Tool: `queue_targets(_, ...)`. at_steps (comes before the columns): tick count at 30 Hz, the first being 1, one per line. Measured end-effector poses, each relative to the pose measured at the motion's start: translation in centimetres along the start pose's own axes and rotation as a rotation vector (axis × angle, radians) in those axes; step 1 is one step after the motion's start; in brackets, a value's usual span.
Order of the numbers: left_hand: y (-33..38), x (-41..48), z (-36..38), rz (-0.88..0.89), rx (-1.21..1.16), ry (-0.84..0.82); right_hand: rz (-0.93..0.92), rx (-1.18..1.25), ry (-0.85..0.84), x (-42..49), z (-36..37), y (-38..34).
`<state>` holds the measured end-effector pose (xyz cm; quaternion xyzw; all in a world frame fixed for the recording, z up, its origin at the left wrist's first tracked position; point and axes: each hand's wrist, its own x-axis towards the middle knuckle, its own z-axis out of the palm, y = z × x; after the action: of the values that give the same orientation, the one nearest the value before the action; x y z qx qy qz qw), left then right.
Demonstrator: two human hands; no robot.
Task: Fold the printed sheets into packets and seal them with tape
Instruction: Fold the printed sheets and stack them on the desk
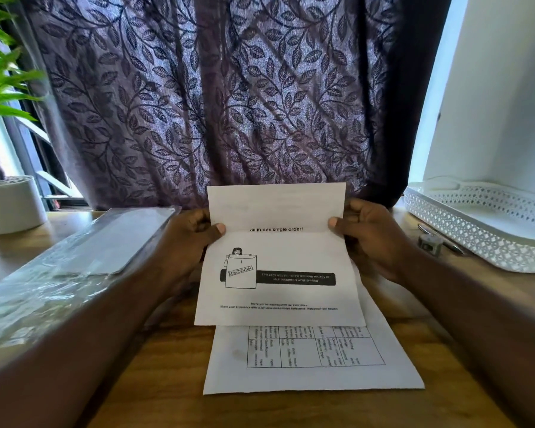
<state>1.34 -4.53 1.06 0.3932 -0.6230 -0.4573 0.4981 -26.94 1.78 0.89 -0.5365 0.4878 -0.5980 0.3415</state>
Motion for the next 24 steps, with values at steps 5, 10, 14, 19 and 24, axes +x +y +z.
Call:
queue_targets(5, 0.3, 0.0, -0.2, -0.117, -0.200, -0.001, 0.042, 0.151, -0.006, 0.0, 0.0, -0.1)
queue_targets(10, 0.1, 0.3, -0.5, -0.137, -0.170, -0.025, 0.116, 0.185, -0.002, 0.3, -0.5, 0.1)
queue_targets(14, 0.4, 0.0, -0.5, -0.140, -0.224, -0.022, 0.200, 0.206, -0.011, 0.5, -0.7, 0.2)
queue_targets(19, 0.1, 0.1, -0.5, -0.113, -0.172, -0.017, 0.082, -0.087, 0.002, 0.1, -0.3, 0.3)
queue_targets(24, -0.4, 0.4, -0.9, 0.054, 0.303, -0.026, -0.016, -0.153, 0.028, -0.2, 0.5, 0.0)
